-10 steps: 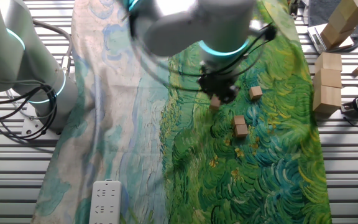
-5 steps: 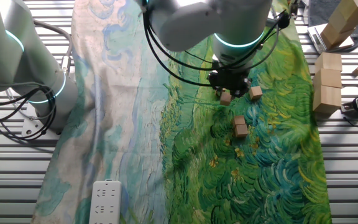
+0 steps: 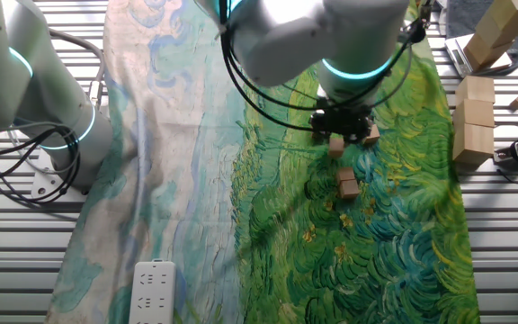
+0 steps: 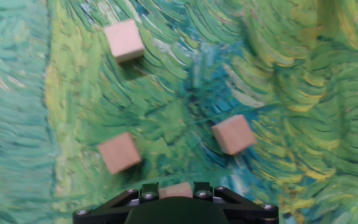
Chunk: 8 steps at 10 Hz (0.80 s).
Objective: Stack the blocks into a pyramid shape
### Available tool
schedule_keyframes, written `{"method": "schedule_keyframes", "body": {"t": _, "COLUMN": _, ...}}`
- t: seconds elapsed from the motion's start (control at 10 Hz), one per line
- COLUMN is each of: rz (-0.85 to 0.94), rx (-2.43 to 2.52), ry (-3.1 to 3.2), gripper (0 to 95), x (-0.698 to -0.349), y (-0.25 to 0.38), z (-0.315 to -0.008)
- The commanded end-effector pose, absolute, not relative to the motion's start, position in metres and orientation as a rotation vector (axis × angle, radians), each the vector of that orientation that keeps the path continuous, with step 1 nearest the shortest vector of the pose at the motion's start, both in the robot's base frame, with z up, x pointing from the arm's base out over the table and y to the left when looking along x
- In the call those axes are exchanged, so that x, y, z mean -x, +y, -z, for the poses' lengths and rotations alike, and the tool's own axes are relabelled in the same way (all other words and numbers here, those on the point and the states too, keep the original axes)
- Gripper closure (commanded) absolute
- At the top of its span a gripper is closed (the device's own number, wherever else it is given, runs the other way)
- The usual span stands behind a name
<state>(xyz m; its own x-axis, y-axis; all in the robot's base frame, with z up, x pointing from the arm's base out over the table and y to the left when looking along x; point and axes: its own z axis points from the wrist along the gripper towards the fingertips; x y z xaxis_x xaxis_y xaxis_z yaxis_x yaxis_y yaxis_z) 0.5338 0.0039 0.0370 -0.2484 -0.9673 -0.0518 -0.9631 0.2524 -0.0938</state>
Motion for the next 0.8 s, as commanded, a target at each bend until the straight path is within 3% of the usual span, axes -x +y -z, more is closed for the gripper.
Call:
{"method": "schedule_keyframes", "body": {"t": 0.1, "rz": 0.052, "rx": 1.871, "ry": 2.403, "gripper": 95.0, "x": -0.5371, "y": 0.0016, "z": -0.0411}}
{"method": "schedule_keyframes", "body": {"t": 0.8, "rz": 0.054, "rx": 1.902, "ry": 2.374, "gripper": 95.0, "x": -0.5371, "y": -0.0022, "z": -0.0320}}
